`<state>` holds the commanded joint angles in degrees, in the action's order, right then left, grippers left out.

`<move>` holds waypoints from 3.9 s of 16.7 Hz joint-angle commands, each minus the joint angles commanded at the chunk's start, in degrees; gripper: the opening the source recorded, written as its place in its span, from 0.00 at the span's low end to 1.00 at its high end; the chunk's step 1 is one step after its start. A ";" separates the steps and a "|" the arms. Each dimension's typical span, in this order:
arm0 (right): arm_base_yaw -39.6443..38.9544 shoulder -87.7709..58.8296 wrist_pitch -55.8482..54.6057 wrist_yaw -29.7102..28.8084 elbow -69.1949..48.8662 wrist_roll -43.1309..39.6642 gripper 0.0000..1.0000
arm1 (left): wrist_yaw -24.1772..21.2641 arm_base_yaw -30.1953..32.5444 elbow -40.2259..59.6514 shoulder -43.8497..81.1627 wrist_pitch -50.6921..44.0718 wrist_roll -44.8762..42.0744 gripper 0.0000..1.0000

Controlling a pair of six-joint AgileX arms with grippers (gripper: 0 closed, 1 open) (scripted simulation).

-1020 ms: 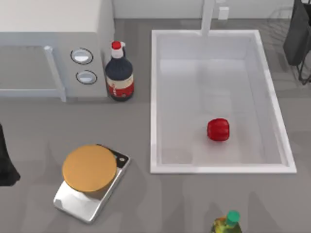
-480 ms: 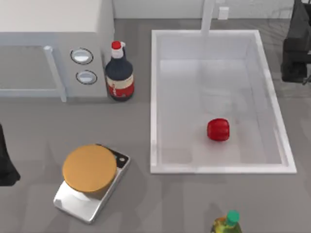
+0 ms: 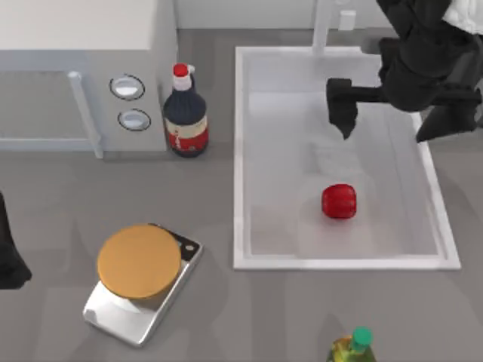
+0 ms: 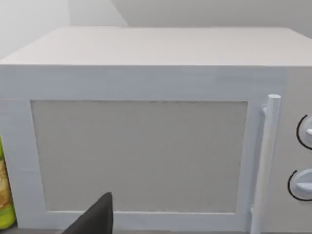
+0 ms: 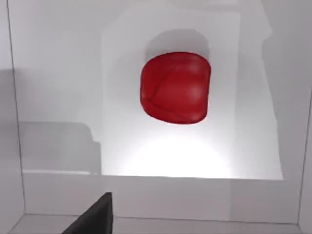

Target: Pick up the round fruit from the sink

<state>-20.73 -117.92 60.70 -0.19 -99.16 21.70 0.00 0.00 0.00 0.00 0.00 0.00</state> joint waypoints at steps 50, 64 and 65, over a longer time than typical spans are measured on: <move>-2.74 -28.92 -17.68 -0.22 -0.71 3.10 0.00 | 0.00 0.00 0.00 0.00 0.00 0.00 1.00; -2.67 -29.48 25.34 -1.35 -45.65 2.75 0.00 | 0.00 0.00 0.00 0.00 0.00 0.00 1.00; -2.63 -29.55 29.89 -1.35 -50.39 2.70 0.00 | 0.00 0.00 0.00 0.00 0.00 0.00 1.00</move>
<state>-23.35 -147.47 90.59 -1.54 -149.55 24.40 0.00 0.00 0.00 0.00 0.00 0.00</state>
